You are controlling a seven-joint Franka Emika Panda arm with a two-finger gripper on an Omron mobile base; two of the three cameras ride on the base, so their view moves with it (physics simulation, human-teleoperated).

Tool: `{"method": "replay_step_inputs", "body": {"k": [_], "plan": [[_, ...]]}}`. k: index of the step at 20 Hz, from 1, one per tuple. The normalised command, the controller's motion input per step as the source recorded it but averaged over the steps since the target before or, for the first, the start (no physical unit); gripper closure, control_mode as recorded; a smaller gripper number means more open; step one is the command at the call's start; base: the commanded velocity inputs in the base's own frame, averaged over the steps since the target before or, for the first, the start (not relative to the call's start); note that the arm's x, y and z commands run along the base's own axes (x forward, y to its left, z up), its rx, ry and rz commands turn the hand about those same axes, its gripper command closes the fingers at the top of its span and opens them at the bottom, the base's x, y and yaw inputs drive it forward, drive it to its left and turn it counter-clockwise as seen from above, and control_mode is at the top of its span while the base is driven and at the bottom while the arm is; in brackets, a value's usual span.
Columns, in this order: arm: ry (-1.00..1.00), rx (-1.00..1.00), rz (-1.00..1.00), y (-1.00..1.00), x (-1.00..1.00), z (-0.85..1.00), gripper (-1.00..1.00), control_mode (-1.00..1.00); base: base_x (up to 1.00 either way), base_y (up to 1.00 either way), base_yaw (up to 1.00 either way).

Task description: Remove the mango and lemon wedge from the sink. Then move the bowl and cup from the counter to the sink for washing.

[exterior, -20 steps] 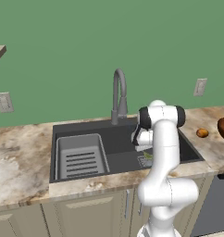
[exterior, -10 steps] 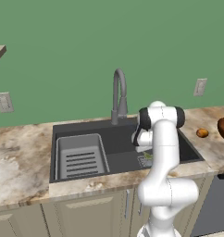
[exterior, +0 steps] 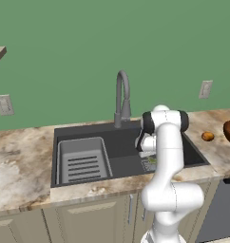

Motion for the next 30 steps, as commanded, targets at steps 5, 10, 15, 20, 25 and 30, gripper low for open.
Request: {"method": "replay_step_inputs", "body": {"k": [5, 10, 15, 20, 25, 30], "plan": [[0.00, 0.00, -0.02, 0.00, 0.00, -0.12, -1.00, -1.00, 0.00, 0.00, 0.00], [0.00, 0.00, -0.02, 0.00, 0.00, -0.12, -1.00, -1.00, 0.00, 0.00, 0.00], [0.00, 0.00, -0.01, 0.00, 0.00, -0.11, -1.00, -1.00, 0.00, 0.00, 0.00], [0.00, 0.00, 0.00, 0.00, 0.02, -0.08, -1.00, -1.00, 0.00, 0.00, 0.00], [0.00, 0.00, 0.00, 0.00, 0.00, -0.07, -1.00, -1.00, 0.00, 0.00, 0.00], [0.00, 0.00, 0.00, 0.00, 0.01, -0.09, -1.00, -1.00, 0.00, 0.00, 0.00]]}}
